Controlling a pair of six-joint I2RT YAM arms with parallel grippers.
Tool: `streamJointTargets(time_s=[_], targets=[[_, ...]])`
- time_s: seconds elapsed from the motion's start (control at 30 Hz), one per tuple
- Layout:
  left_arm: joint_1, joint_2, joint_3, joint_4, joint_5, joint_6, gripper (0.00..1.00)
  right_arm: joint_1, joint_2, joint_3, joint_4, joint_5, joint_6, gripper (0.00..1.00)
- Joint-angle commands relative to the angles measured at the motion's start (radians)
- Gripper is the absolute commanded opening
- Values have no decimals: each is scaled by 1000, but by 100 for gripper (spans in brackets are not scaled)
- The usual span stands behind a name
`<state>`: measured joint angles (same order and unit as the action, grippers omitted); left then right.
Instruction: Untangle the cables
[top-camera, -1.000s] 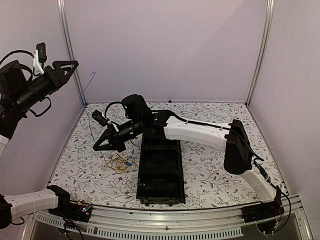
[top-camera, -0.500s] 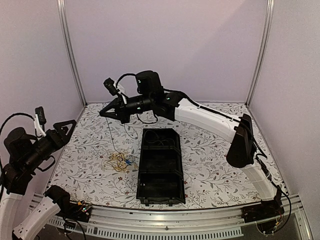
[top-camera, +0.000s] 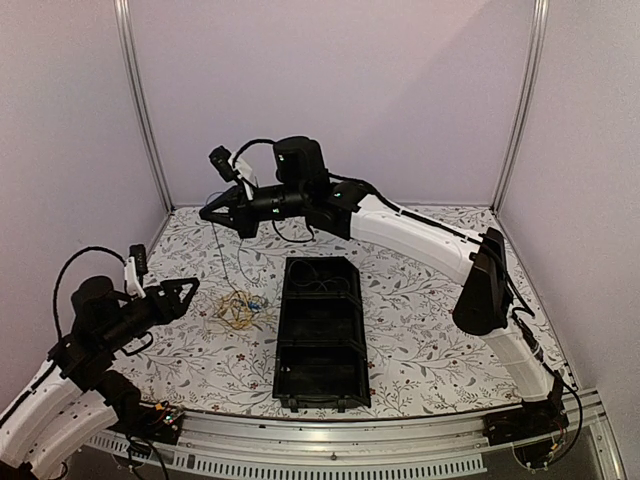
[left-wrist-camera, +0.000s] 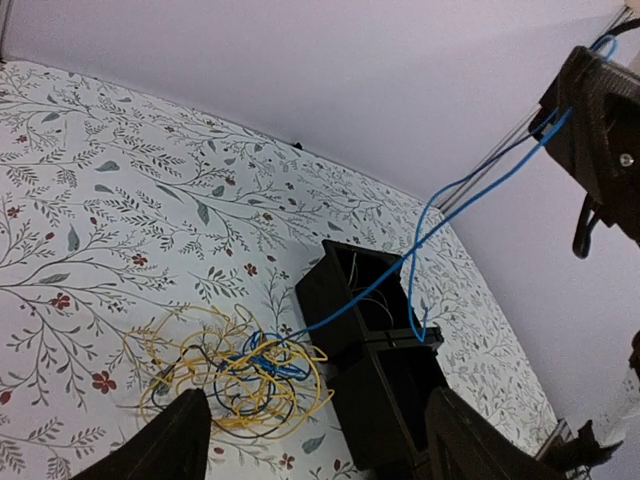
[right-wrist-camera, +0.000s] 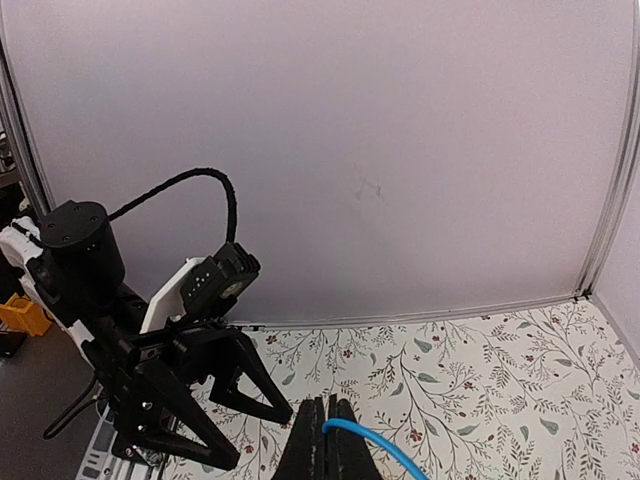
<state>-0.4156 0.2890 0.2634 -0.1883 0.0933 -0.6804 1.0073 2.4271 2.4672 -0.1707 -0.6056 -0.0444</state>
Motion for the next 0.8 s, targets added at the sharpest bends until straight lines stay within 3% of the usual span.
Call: streamJointTargets(time_s=[0.0, 0.23, 0.37, 0.47, 0.57, 0.77], targets=[[-104, 143, -16, 189, -89, 94, 77, -1, -33, 28, 44, 27, 8, 0], [-360, 488, 8, 357, -472, 152, 80, -1, -35, 29, 45, 29, 5, 0], [-375, 615, -17, 485, -602, 127, 76, 0, -35, 36, 41, 12, 19, 0], [-374, 667, -82, 713, -680, 156, 71, -1, -42, 41, 20, -21, 27, 0], [-340, 771, -116, 932, -643, 229, 69, -1, -50, 47, 8, -38, 39, 0], [-303, 1023, -62, 1138, -474, 299, 69, 1, -61, 47, 8, -38, 65, 0]])
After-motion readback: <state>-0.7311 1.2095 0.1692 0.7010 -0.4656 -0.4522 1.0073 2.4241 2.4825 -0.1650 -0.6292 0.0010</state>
